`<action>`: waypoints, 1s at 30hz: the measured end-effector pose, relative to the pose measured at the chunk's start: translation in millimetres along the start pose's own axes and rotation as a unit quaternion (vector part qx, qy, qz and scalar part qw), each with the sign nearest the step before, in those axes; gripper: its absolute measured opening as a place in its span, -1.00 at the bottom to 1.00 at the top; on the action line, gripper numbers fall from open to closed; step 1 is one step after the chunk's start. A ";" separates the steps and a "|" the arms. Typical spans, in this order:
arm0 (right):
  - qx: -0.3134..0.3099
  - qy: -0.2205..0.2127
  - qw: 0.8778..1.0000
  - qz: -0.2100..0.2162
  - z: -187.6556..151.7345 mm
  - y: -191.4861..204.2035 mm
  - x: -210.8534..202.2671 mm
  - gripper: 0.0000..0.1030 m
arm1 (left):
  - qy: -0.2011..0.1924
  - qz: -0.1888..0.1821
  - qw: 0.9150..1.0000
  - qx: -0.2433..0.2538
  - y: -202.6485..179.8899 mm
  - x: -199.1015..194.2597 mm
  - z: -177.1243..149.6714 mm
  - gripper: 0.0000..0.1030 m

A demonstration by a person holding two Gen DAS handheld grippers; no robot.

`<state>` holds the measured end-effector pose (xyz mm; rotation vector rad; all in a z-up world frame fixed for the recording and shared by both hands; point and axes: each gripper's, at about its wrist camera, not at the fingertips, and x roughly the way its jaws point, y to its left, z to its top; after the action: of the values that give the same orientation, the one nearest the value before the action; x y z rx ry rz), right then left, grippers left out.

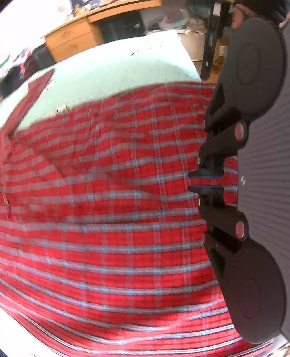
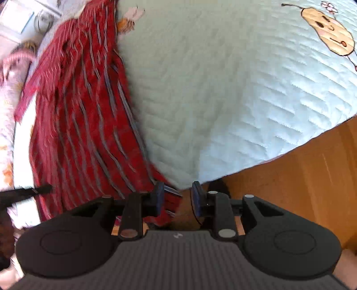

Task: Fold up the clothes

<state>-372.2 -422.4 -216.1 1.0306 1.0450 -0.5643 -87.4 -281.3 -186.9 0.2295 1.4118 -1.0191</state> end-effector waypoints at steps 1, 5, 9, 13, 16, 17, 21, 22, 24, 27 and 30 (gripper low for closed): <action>-0.014 0.010 1.000 0.000 -2.8 1.7 5.3 -0.43 | 0.003 -0.001 1.000 0.014 -5.1 2.6 1.4 -0.96; -0.057 0.024 0.998 0.009 -16.4 17.0 24.7 -0.43 | 0.026 0.003 0.998 0.061 -20.6 24.5 7.5 -0.96; -0.076 0.011 0.997 0.012 -25.7 30.7 32.6 -0.43 | 0.057 0.020 0.994 0.088 -25.8 49.3 9.6 -0.96; -0.039 0.001 0.999 0.027 -27.7 19.0 33.3 -0.95 | 0.080 0.035 0.991 0.104 -25.2 59.4 8.1 -0.96; 0.007 -0.032 0.999 0.037 -30.7 0.8 12.2 -0.96 | 0.089 0.042 0.989 0.106 -23.1 60.5 9.6 -0.96; 0.020 -0.038 0.998 0.039 -31.2 -5.9 4.5 -0.98 | 0.091 0.043 0.989 0.104 -21.6 61.6 10.0 -0.96; 0.066 -0.045 0.995 0.058 -33.9 -24.3 -12.3 -1.00 | 0.093 0.046 0.990 0.096 -17.2 63.1 9.2 -0.97; 0.086 -0.042 0.993 0.069 -35.0 -29.0 -12.4 -0.99 | 0.093 0.046 0.990 0.095 -16.5 63.3 8.7 -0.97; 0.125 -0.039 0.988 0.079 -35.9 -34.1 -10.2 -0.79 | 0.092 0.048 0.990 0.093 -15.4 63.0 7.9 -0.97; 0.134 -0.057 0.986 0.081 -29.8 -27.4 -8.4 -0.52 | 0.091 0.050 0.990 0.091 -13.7 60.5 5.7 -0.97; 0.072 -0.073 0.992 0.078 -13.3 -1.0 -7.2 -0.36 | 0.089 0.050 0.991 0.088 -9.9 59.6 2.9 -0.97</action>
<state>-381.8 -411.5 -211.7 1.1689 0.7953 -0.5848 -102.1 -315.6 -234.5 0.5280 1.4550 -1.0605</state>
